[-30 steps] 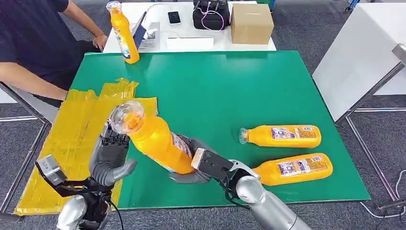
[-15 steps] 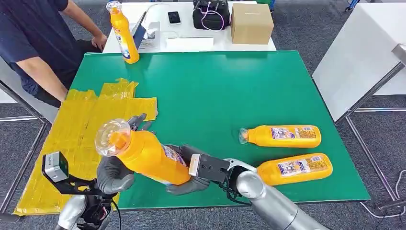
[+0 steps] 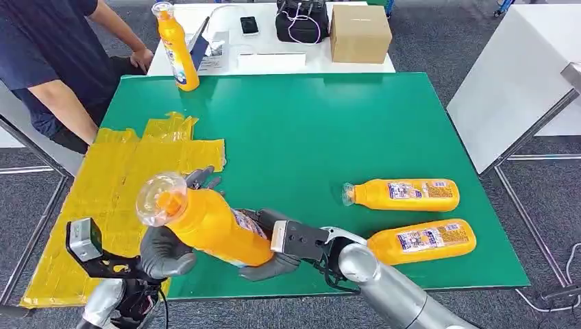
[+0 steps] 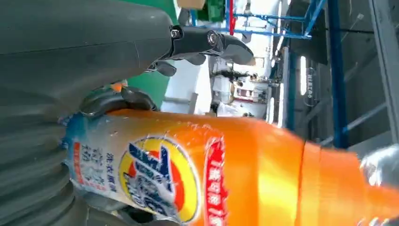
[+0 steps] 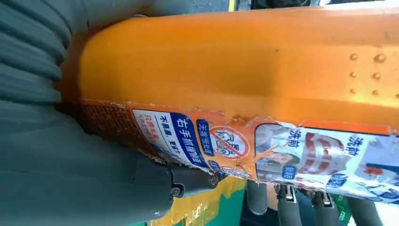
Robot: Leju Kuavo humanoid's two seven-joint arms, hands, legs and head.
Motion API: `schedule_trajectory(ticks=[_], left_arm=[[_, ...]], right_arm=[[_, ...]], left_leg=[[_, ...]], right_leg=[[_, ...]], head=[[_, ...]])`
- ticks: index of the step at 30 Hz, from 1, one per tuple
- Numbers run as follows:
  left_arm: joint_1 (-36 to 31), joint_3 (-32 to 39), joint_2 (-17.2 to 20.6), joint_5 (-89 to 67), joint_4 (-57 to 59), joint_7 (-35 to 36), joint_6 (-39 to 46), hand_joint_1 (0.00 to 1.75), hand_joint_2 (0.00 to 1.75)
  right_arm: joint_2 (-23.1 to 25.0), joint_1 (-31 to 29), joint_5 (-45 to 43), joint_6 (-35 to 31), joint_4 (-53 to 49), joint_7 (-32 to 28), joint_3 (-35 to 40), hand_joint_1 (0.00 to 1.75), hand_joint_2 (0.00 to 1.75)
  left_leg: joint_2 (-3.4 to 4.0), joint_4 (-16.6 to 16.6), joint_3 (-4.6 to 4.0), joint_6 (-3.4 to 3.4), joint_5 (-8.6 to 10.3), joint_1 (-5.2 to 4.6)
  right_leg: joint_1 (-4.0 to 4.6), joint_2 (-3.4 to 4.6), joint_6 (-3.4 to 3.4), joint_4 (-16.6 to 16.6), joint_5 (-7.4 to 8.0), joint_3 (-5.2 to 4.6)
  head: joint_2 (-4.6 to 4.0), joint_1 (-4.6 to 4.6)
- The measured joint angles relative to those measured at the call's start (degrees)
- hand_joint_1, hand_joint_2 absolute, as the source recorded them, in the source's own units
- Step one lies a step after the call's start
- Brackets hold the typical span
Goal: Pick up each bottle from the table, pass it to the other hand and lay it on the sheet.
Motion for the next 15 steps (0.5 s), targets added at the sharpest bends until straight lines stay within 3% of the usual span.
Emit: schedule_trajectory(ticks=[6,15], left_arm=[[-2.36,-1.18,0.68,-15.08,0.0,-7.33,4.01,0.0,1.75],[-6.88,-4.26,1.59,-17.31,1.47,-8.97,3.09,0.0,1.75]], right_arm=[[-0.07,-0.12,-10.42,6.37,2.08,0.37,0.2,1.75,1.75],[0.0,-1.53,-22.37,14.43,6.54,1.31,1.84,1.75,1.75]], left_leg=[[-0.03,0.0,0.0,0.0,0.01,0.0],[-0.01,0.0,0.0,0.01,0.01,0.0]], right_leg=[[0.0,-0.01,0.0,0.0,0.0,0.01],[0.0,0.0,0.01,0.01,0.01,0.02]], head=[[0.0,-0.02],[0.0,0.0]])
